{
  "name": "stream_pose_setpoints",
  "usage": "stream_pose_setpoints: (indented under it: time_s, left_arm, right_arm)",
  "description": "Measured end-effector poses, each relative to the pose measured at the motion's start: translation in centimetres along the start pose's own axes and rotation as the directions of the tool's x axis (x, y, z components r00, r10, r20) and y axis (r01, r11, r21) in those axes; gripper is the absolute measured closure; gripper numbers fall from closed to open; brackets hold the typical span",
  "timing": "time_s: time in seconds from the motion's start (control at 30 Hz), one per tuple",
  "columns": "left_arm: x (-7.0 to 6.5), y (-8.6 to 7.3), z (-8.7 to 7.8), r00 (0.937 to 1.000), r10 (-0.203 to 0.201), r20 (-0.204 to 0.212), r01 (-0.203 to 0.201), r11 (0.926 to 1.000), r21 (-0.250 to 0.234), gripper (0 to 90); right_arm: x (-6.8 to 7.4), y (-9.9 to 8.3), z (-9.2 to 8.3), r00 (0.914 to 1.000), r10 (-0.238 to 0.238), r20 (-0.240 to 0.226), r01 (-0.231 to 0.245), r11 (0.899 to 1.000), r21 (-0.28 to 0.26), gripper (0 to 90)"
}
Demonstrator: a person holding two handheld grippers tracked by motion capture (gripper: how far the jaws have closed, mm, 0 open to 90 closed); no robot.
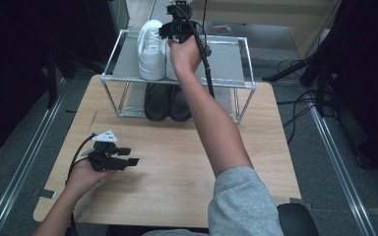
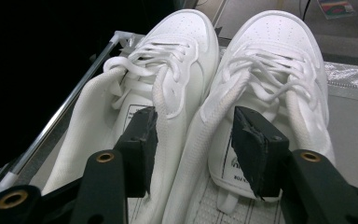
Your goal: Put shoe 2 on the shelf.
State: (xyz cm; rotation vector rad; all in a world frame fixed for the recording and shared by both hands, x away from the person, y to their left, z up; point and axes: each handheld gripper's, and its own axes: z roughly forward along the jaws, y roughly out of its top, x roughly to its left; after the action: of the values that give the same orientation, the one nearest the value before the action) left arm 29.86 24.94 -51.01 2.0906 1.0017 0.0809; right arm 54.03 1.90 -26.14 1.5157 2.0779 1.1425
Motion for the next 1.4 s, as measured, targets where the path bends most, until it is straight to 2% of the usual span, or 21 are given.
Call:
stream_pose_setpoints:
  time_s: [0.13, 0.3, 0.5, 0.6, 0.7, 0.8, 0.9, 1.13, 1.33, 1.4]
  left_arm:
    - [0.0, 0.2, 0.2, 1.0, 0.004, 0.003, -0.004, 0.9999, 0.012, 39.1]
    - [-0.1, 0.4, 0.6, 0.9998, 0.017, 0.002, -0.017, 0.9996, 0.022, 39.0]
    - [-0.2, 0.8, 1.0, 0.9996, 0.019, 0.019, -0.02, 0.9995, 0.023, 39.0]
    - [-0.3, 0.9, 1.1, 0.9994, 0.023, 0.027, -0.024, 0.9995, 0.022, 38.8]
    - [-0.3, 1.0, 1.4, 0.9993, 0.026, 0.028, -0.027, 0.9991, 0.033, 38.7]
    - [-0.3, 1.0, 1.5, 0.9992, 0.022, 0.032, -0.023, 0.9995, 0.024, 38.7]
    - [-0.2, 1.0, 1.6, 0.9992, 0.02, 0.036, -0.021, 0.9996, 0.021, 38.7]
    - [-0.3, 1.2, 1.7, 0.9993, 0.02, 0.032, -0.021, 0.9991, 0.036, 38.4]
    - [-0.3, 1.2, 1.7, 0.9995, 0.017, 0.028, -0.018, 0.999, 0.04, 38.4]
    - [-0.2, 1.1, 1.7, 0.9995, 0.018, 0.027, -0.019, 0.999, 0.039, 38.4]
  right_arm:
    - [0.1, -0.3, -1.0, 0.9986, -0.053, -0.003, 0.053, 0.999, -0.013, 50.6]
    - [0.1, -1.1, -2.0, 0.9956, -0.087, -0.036, 0.087, 0.996, -0.011, 49.9]
    - [0.0, -1.7, -3.3, 0.99, -0.113, -0.084, 0.113, 0.994, -0.006, 50.8]
    - [-0.1, -2.1, -3.9, 0.9834, -0.138, -0.118, 0.138, 0.99, -0.006, 54.5]
    - [-0.2, -2.5, -4.6, 0.9752, -0.178, -0.131, 0.179, 0.984, -0.004, 54.9]
    - [-0.3, -2.9, -5.3, 0.9689, -0.193, -0.155, 0.195, 0.981, -0.002, 54.4]
    - [-0.4, -3.5, -5.9, 0.9638, -0.208, -0.167, 0.21, 0.978, -0.004, 53.3]
    - [-0.4, -5.1, -6.7, 0.946, -0.261, -0.192, 0.266, 0.964, -0.001, 51.7]
    - [-0.9, -6.4, -7.3, 0.9392, -0.258, -0.226, 0.263, 0.965, -0.008, 50.5]
    - [-1.1, -7.0, -7.4, 0.933, -0.278, -0.228, 0.281, 0.959, -0.019, 49.6]
